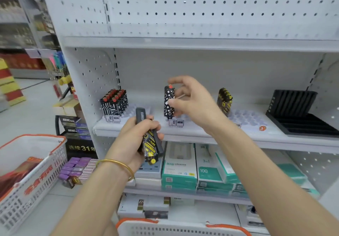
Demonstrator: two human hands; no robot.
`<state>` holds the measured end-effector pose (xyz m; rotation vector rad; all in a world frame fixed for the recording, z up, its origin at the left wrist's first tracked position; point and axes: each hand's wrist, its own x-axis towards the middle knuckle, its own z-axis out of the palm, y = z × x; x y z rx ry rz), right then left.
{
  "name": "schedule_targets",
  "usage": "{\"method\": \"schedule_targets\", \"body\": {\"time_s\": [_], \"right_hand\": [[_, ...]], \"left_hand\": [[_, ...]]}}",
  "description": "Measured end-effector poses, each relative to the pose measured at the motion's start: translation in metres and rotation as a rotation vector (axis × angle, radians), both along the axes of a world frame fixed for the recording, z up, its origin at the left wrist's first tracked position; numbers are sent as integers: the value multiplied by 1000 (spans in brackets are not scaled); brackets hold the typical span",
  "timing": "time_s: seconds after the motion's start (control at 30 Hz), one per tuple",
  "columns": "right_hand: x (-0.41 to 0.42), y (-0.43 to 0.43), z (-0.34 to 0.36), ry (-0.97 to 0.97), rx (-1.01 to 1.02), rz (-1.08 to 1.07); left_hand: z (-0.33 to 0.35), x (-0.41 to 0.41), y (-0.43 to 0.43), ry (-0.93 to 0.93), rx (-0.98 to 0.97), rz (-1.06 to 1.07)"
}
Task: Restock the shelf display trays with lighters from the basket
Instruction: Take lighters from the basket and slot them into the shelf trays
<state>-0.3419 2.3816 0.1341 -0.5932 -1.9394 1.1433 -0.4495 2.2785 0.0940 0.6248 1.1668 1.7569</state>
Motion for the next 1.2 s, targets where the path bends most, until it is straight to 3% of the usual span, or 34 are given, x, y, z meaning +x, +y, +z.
{"method": "schedule_targets", "body": {"time_s": [0.17, 0.3, 0.6, 0.97, 1.07, 1.2], "right_hand": [[-58, -6, 9, -42, 212, -5], [-102, 13, 13, -241, 389, -101], [-146, 48, 6, -433, 396, -184], [-154, 53, -6, -555, 447, -124], [-143, 44, 3, -522, 409, -141], [-98, 12, 14, -273, 325, -110]], "left_hand": [[-2, -19, -13, -23, 14, 56], [-3, -36, -20, -54, 17, 97], [-5, -53, -24, -32, 31, 58], [-7, -54, -23, -13, 20, -4], [-7, -51, -24, -10, 36, -14], [-4, -45, -24, -16, 86, -3]]}}
